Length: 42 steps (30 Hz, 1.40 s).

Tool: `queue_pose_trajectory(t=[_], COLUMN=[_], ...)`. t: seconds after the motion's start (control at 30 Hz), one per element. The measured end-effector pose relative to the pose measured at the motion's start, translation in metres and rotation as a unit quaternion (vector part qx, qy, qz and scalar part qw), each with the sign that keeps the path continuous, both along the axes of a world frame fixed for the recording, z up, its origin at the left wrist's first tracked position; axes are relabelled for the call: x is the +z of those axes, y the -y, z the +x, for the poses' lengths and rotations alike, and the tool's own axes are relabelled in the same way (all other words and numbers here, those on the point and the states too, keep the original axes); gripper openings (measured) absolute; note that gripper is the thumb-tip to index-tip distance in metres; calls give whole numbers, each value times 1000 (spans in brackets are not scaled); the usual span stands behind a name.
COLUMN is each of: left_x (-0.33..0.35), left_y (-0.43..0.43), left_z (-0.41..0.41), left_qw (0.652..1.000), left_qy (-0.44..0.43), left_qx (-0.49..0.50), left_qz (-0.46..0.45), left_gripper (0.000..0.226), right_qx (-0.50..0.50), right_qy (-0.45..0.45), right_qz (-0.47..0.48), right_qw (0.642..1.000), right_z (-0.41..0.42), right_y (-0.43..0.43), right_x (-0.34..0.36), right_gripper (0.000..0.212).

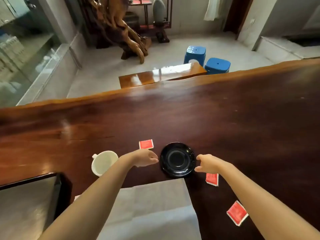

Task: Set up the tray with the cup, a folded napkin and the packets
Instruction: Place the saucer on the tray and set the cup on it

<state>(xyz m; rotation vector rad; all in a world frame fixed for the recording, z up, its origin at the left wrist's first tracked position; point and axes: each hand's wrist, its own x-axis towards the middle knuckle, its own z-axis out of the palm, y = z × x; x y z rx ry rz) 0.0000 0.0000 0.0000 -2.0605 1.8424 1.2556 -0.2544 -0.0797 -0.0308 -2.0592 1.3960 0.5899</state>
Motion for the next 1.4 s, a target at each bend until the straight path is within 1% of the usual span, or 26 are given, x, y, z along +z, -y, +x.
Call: queue_pose_trajectory(t=[0.17,0.27,0.37,0.43,0.53,0.6,0.67,0.73,0.83,0.9,0.97,1.07,1.23,1.3,1.4], left_x=[-51,-73,-89,-95,-101,-103,-103,-103,-101,-99,-94,-78,-44,-31,-10], left_y=[6,10,18,25,33,36,38,37,31,24,17,6,-21,-36,-66], left_z=[0,-7,-17,-25,-35,-40,-44,-48,-52,-53,-50,-44,-24,-11,10], left_qw=[997,997,995,990,972,942,895,865,843,836,826,796,751,724,671], left_qy=[61,64,39,18,-27,-100,-177,-208,-230,-236,-239,-261,-292,-312,-361], left_qx=[24,43,93,142,230,320,408,457,486,496,510,545,589,611,640], left_qz=[27,30,16,16,26,36,41,28,5,1,-4,-14,-56,-70,-99], left_gripper=[39,39,35,32,19,14,20,23,23,20,20,23,22,27,29], right_qx=[-70,-102,-139,-169,-230,-263,-300,-331,-361,-370,-362,-350,-321,-307,-284], right_qy=[23,46,71,91,124,144,172,199,238,263,287,336,402,427,450], right_qz=[17,9,9,12,32,48,68,81,84,84,85,88,87,98,113], right_qw=[997,994,988,981,965,953,936,919,898,887,883,870,853,845,839], right_z=[-1,4,11,17,24,27,29,28,22,20,22,32,58,71,94], right_y=[8,12,17,21,26,27,28,28,24,19,14,7,-6,-13,-31], right_x=[-36,-47,-62,-67,-70,-70,-71,-72,-74,-71,-65,-48,-7,10,36], right_gripper=[48,38,33,25,23,25,30,33,29,27,27,27,33,33,35])
